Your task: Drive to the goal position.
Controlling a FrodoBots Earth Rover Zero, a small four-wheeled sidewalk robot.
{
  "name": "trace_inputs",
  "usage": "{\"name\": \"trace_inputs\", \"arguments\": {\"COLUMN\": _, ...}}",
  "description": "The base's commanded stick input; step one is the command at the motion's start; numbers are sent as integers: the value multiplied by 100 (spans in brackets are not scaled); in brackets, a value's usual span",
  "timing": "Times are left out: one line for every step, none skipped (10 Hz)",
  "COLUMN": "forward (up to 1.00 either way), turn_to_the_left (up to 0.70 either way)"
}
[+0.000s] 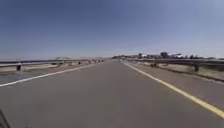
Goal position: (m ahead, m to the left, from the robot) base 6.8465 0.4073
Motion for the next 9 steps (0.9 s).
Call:
{"name": "trace_inputs", "arguments": {"forward": 100, "turn_to_the_left": 0}}
{"name": "trace_inputs", "arguments": {"forward": 100, "turn_to_the_left": 0}}
{"name": "trace_inputs", "arguments": {"forward": 100, "turn_to_the_left": 0}}
{"name": "trace_inputs", "arguments": {"forward": 100, "turn_to_the_left": 0}}
{"name": "trace_inputs", "arguments": {"forward": 100, "turn_to_the_left": 0}}
{"name": "trace_inputs", "arguments": {"forward": 100, "turn_to_the_left": 0}}
{"name": "trace_inputs", "arguments": {"forward": 100, "turn_to_the_left": 0}}
{"name": "trace_inputs", "arguments": {"forward": 100, "turn_to_the_left": 0}}
{"name": "trace_inputs", "arguments": {"forward": 100, "turn_to_the_left": 0}}
